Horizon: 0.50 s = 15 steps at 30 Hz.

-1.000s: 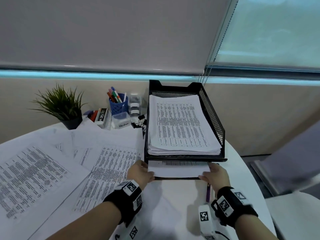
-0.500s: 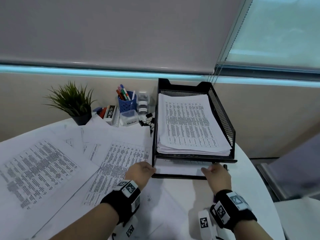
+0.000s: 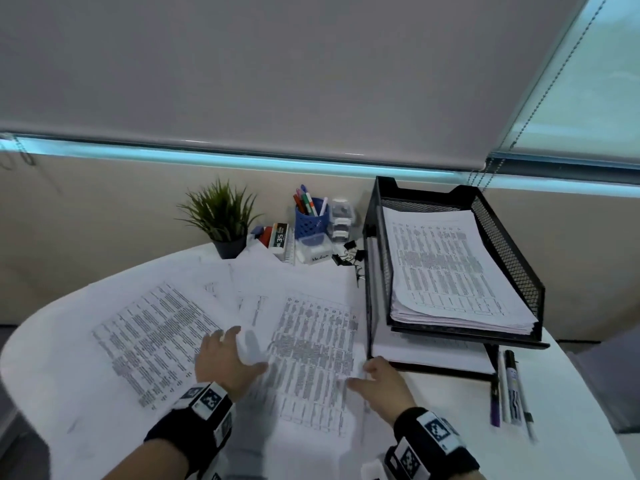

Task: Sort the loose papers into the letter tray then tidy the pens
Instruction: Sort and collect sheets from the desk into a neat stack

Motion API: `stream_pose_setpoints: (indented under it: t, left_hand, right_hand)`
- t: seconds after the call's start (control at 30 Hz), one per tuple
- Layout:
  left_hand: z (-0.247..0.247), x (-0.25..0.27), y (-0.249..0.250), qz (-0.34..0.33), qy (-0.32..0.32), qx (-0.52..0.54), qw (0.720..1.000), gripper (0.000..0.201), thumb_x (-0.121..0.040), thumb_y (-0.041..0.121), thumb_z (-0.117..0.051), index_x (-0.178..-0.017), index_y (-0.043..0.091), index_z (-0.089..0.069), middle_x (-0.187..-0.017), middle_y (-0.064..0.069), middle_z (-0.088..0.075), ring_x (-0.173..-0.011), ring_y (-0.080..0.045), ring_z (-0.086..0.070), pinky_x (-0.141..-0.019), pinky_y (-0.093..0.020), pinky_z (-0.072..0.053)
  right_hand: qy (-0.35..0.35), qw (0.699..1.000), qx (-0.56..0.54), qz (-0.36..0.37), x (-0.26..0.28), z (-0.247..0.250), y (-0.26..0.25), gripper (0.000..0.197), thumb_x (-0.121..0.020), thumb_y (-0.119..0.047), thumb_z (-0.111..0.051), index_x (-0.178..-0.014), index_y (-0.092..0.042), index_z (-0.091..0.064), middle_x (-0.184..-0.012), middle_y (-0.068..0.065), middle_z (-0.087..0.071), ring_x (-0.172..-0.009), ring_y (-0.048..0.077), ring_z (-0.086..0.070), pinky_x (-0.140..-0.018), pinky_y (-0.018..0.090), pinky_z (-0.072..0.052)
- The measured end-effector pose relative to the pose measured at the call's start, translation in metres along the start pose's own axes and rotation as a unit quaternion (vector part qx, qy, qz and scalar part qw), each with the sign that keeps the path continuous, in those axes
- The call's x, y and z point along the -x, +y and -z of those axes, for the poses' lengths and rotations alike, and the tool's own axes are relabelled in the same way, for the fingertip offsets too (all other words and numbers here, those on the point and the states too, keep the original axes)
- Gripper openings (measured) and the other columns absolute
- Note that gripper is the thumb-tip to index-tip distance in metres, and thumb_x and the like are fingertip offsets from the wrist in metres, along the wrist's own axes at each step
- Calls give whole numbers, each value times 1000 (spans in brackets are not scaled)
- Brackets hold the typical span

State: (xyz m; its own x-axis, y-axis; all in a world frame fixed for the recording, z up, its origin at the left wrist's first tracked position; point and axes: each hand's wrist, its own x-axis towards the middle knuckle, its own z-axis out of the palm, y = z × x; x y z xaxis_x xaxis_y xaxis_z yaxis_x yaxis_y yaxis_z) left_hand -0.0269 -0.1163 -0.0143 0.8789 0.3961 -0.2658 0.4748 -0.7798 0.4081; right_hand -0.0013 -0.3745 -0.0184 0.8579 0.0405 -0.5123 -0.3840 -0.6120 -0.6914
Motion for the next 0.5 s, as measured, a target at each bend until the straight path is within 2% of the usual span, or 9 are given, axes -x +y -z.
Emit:
stream_pose_setpoints:
  t: [0.07,0.13,0.17,0.23,0.27,0.3,0.33,0.4,0.5]
  left_hand:
    - [-5,-10,-21,2,-16,-60,998,119,-50,92,-44,-145,24,-23,-156,1,-14,-145,-23,-8,-107,-54,-25]
    - [-8,-21,-40,-21,-13,-74,997,136,-33,103,-8,-136,21,-40,-156,15,0,-145,-14,6,-91,-67,-30]
    - [-3,-22,-41,-19,-26,-64,997,146,-24,103,4,-134,19,-43,-157,12,-3,-145,-18,4,-87,-71,-32]
    - [-7,-27,-44,-6,-80,-77,994,168,1,98,7,-145,23,-27,-157,-5,-10,-144,-33,-4,-101,-70,-19]
    - [3,-20,-38,-9,-113,-83,990,169,2,98,4,-148,25,-21,-157,-10,-8,-143,-36,-6,-106,-66,-13]
    - [12,-13,-33,-25,-111,-79,990,160,-11,102,-4,-149,23,-20,-156,-15,-10,-142,-40,-9,-106,-66,-12]
    - [14,-9,-31,-33,-100,-84,991,139,-37,102,-17,-149,20,-18,-156,-17,-9,-142,-41,-10,-105,-67,-12]
    - [12,-6,-35,-19,-94,-112,989,97,-77,74,-40,-150,23,-1,-157,-13,5,-145,-34,0,-109,-63,-11]
    - [11,-15,-43,-16,-101,-120,987,79,-90,52,-39,-149,25,5,-158,-3,9,-146,-26,4,-113,-58,-12]
  right_hand:
    - [15,1000,17,-13,-2,-13,-2,52,-77,-37,-71,-118,-17,-47,-120,1,-46,-105,15,-48,-86,28,-46]
    - [33,999,30,-26,-4,-24,-6,56,-76,-36,-71,-123,-16,-45,-128,5,-46,-115,21,-46,-91,31,-44]
    - [41,998,31,-34,-4,-28,-8,59,-76,-35,-72,-124,-15,-44,-130,8,-45,-118,24,-45,-92,32,-43]
    - [60,996,38,-52,-2,-34,-13,66,-74,-34,-74,-128,-14,-42,-133,11,-42,-121,28,-43,-96,34,-43]
    - [72,995,44,-60,-2,-38,-15,71,-73,-34,-75,-131,-14,-40,-134,13,-40,-122,30,-42,-99,36,-42]
    - [86,993,46,-66,-1,-41,-15,76,-71,-33,-77,-133,-13,-37,-135,15,-38,-122,32,-41,-101,38,-41]
    - [100,992,40,-71,0,-45,-17,80,-71,-30,-78,-136,-13,-34,-137,16,-35,-121,33,-42,-102,39,-40]
    - [119,990,-4,-71,3,-53,-18,85,-72,-17,-77,-141,-11,-28,-139,20,-28,-112,33,-45,-98,36,-41]
    - [128,988,-57,-70,5,-64,-18,87,-76,0,-71,-146,-10,-20,-141,21,-33,-112,31,-47,-93,33,-41]
